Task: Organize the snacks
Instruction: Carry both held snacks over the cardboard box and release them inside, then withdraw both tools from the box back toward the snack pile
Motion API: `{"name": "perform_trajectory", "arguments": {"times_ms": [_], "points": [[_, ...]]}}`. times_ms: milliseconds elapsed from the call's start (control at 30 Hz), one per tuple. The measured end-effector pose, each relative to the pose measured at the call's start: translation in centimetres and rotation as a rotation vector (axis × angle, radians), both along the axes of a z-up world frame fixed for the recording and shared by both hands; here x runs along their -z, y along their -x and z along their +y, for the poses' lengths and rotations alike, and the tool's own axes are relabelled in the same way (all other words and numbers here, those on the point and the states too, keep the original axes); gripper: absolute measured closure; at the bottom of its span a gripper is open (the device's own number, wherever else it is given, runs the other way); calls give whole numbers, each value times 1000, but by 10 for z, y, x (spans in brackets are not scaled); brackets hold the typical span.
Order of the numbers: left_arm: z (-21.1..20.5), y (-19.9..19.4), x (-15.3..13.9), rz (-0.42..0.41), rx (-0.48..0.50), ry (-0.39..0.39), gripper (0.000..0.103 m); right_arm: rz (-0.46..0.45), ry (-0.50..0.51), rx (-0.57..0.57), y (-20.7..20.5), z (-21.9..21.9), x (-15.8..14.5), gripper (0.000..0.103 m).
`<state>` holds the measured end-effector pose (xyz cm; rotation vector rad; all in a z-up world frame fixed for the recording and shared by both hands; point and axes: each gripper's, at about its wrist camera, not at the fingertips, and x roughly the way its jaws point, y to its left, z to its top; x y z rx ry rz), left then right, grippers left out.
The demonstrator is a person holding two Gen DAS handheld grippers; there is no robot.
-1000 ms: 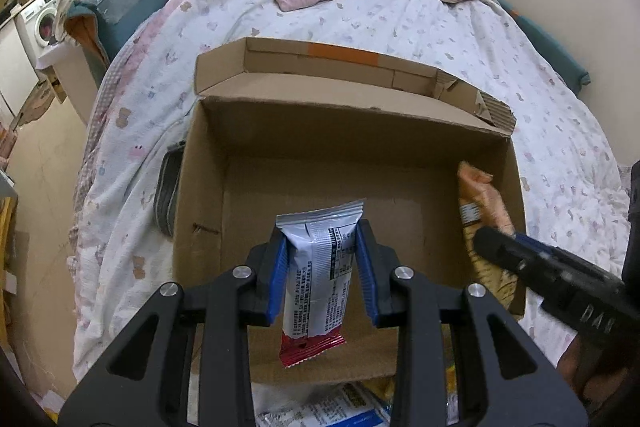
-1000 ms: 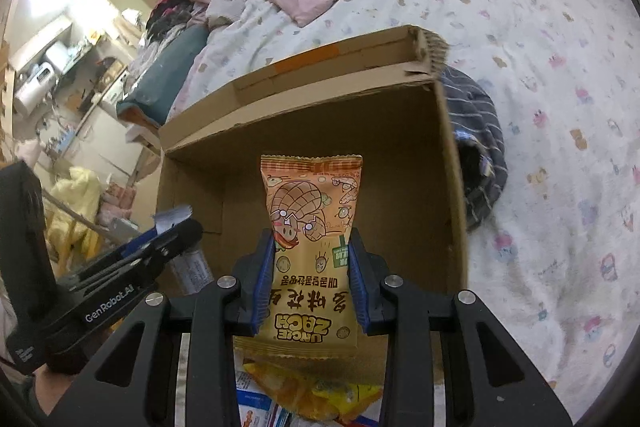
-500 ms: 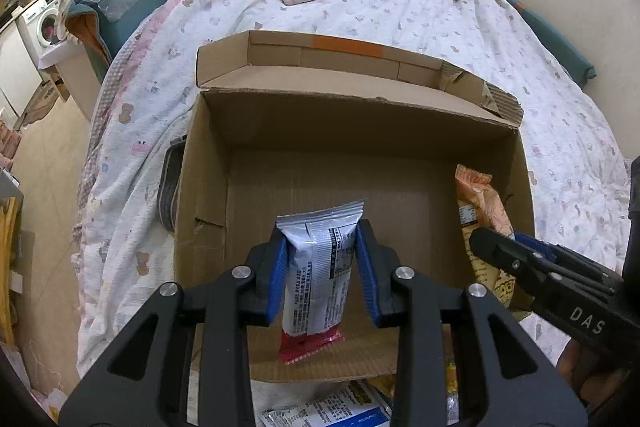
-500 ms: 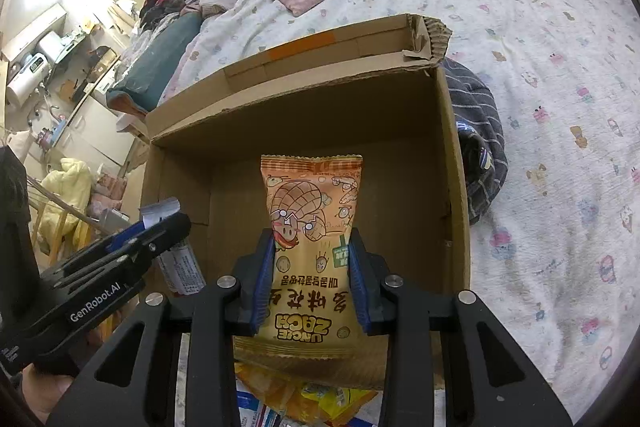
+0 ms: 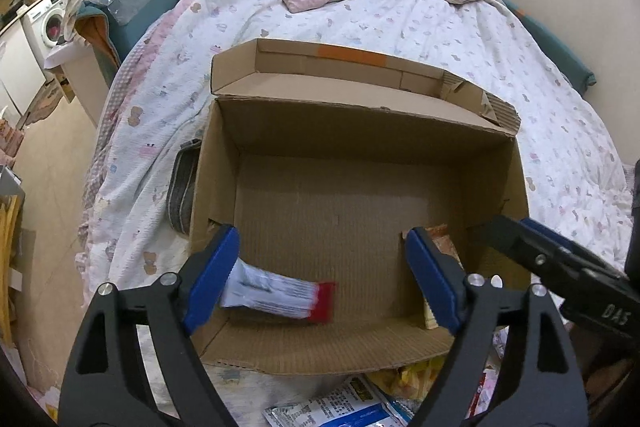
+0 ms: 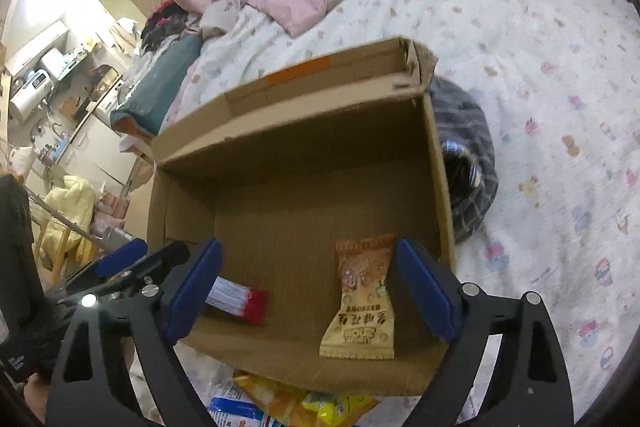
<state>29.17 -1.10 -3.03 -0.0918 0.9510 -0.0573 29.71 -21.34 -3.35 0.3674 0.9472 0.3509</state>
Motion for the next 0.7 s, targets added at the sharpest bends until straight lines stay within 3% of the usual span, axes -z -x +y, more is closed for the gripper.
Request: {"name": "perform_trajectory", "arguments": {"times_ms": [367,467,700], "points": [[2,7,-9,-50,-4,-21,20,-15,2,-27,2,1,-3,11],[7,12,-12,-64,-47,-41,20,-24,1,-23,7,-1,-7,11],[25,31,-21,-67,-98,4,20,-60,-27,12,33,-19,-27,11]]}}
